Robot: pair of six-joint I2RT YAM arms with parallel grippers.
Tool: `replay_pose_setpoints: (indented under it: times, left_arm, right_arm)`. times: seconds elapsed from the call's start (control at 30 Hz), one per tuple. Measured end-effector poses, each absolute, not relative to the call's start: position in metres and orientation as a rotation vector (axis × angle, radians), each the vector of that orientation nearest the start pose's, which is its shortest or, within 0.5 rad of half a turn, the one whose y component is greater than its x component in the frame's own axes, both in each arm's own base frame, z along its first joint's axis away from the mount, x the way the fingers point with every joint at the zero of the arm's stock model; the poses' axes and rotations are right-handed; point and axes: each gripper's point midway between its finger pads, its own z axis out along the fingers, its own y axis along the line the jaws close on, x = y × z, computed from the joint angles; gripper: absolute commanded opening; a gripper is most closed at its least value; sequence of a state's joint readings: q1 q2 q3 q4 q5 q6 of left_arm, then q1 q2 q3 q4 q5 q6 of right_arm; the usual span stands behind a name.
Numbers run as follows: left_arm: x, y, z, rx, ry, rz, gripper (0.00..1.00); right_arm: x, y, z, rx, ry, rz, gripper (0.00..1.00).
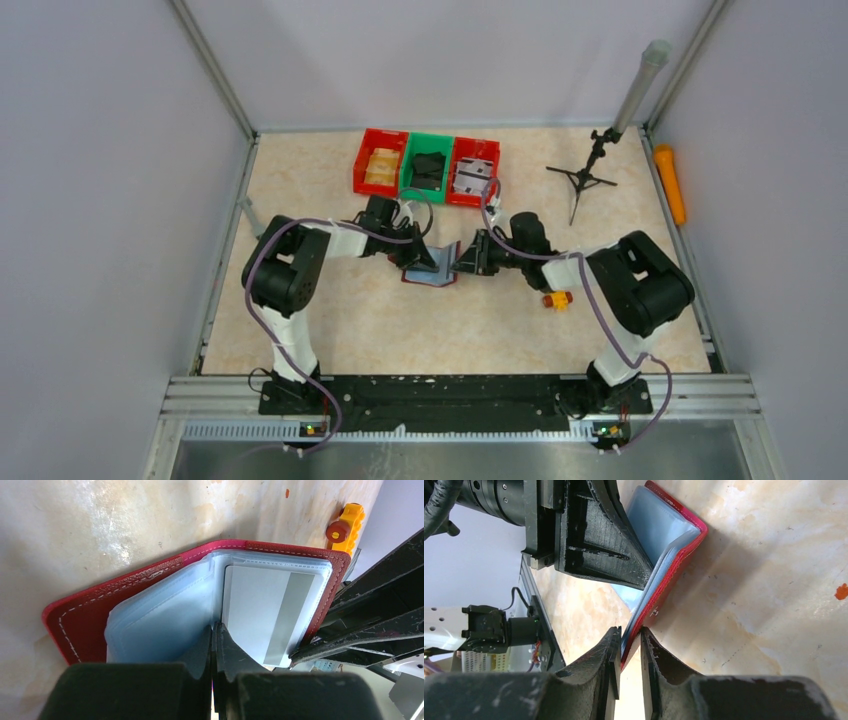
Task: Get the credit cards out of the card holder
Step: Close the card holder at the center of the board.
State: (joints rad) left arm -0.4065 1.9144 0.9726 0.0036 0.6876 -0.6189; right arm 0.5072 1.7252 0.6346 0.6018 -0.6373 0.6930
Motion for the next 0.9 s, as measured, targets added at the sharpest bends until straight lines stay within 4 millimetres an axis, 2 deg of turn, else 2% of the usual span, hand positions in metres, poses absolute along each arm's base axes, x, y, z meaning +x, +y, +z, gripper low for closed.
replay_pose_setpoints:
  times: [0.23,0.33,0.4,0.43,0.63,0.73,0.9]
  left_arm:
    - [0.304,-0.275,0.022,0.021,2.676,-1.292,0.00]
    - [0.304,-0.275,0.022,0.022,2.676,-1.303,0.00]
    - [0.304,-0.275,0.022,0.021,2.676,-1.310,0.00]
    - [0.304,-0.275,0.022,0.019,2.677,-1.316,0.00]
    - [0.304,-0.274,0.024,0.012,2.661,-1.346,0.00]
    - [0.299,-0.269,0.027,0.014,2.632,-1.339,0.06]
    - [0.273,-0.263,0.046,0.027,2.540,-1.406,0.18]
  right_arm:
    - [0.278,0.301,0.054,-0.219,2.272,1.371,0.25]
    - [0.280,0.301,0.048,-0.209,2.298,1.354,0.17]
    - [0.280,0.300,0.043,-0.200,2.316,1.344,0.02]
    - [0.280,0.298,0.041,-0.189,2.328,1.336,0.00]
    - [0.280,0.296,0.039,-0.168,2.340,1.321,0.00]
    - [0.278,0.295,0.045,-0.170,2.326,1.332,0.00]
    - [0.259,0.291,0.062,-0.191,2.294,1.397,0.00]
